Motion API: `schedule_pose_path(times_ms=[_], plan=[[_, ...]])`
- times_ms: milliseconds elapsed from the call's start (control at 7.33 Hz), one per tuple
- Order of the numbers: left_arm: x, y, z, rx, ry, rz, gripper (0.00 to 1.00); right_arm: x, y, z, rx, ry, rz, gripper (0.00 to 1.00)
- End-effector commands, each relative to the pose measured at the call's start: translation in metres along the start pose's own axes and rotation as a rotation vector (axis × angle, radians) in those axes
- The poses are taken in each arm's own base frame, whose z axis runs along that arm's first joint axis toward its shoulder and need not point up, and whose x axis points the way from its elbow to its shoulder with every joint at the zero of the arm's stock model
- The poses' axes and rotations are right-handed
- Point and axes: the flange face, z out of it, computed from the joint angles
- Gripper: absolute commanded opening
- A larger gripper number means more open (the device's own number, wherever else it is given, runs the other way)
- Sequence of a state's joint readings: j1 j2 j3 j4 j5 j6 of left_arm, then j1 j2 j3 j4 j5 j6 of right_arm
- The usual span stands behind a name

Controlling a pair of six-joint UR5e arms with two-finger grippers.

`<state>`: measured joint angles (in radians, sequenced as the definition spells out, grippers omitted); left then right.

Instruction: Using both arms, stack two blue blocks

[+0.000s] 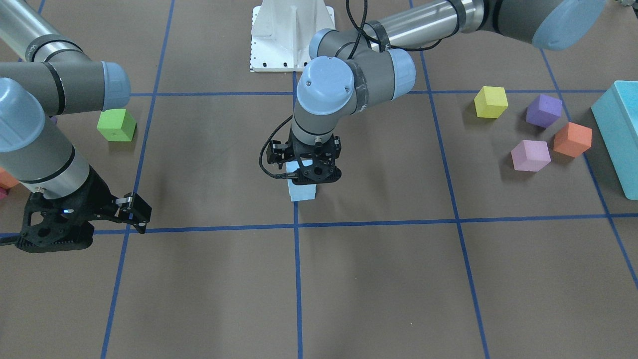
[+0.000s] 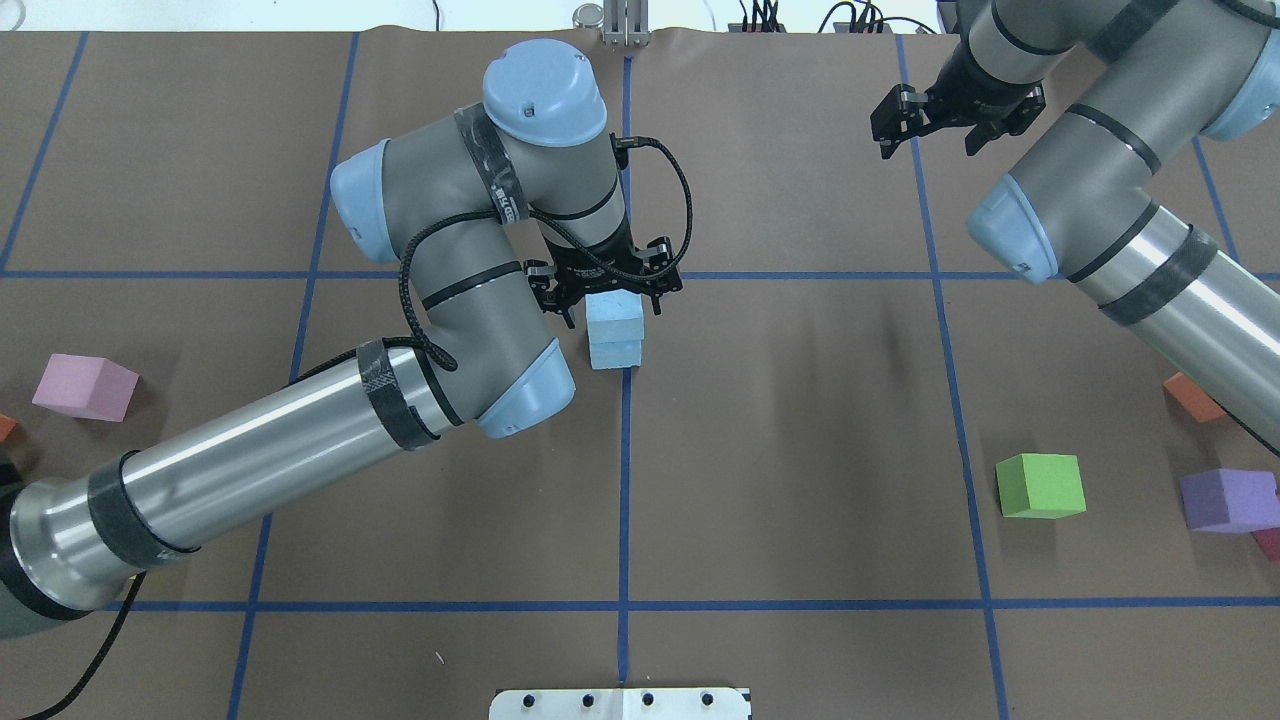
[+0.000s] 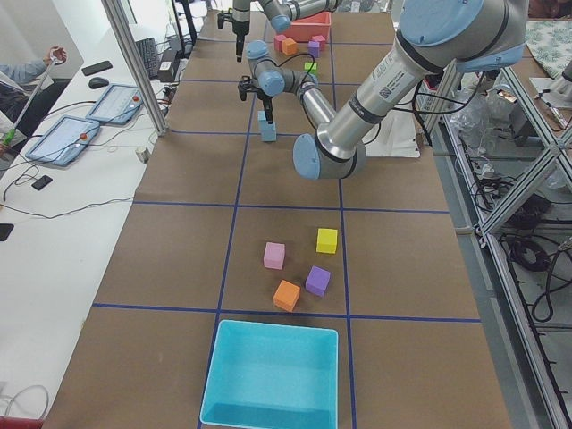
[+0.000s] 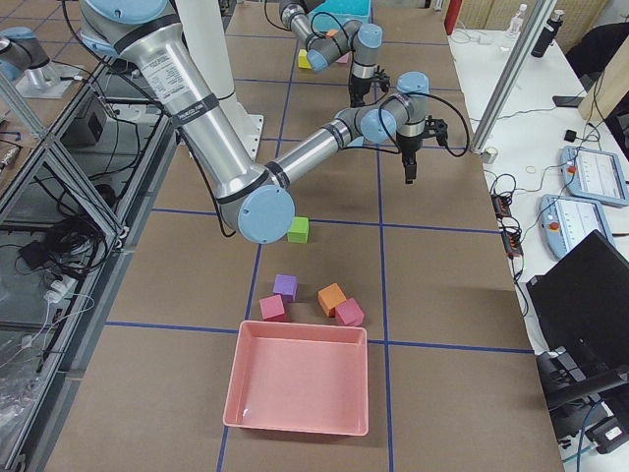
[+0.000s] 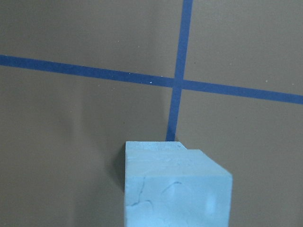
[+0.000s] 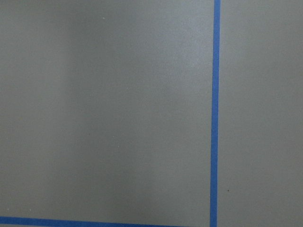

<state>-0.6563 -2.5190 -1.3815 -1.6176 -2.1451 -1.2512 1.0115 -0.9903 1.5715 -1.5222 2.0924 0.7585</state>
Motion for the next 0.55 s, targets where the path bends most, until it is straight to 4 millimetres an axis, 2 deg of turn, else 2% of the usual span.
schedule_pose_path(times_ms=[0, 136, 273, 409], plan=[[-0.047, -0.035, -0.081, 0.012, 0.073, -0.031, 0.98, 0.029, 0.02, -0.02, 0.022, -0.004, -0.012, 1.0], [-0.122, -0.052, -0.122, 0.035, 0.105, 0.028, 0.98, 0.088, 0.019, -0.034, 0.027, 0.011, 0.057, 1.0], [-0.222, -0.068, -0.155, 0.099, 0.087, 0.093, 0.98, 0.151, 0.031, -0.042, -0.001, 0.0, 0.126, 1.0], [-0.302, -0.087, -0.186, 0.153, 0.034, 0.176, 0.98, 0.209, 0.053, -0.054, -0.006, 0.005, 0.113, 1.0]])
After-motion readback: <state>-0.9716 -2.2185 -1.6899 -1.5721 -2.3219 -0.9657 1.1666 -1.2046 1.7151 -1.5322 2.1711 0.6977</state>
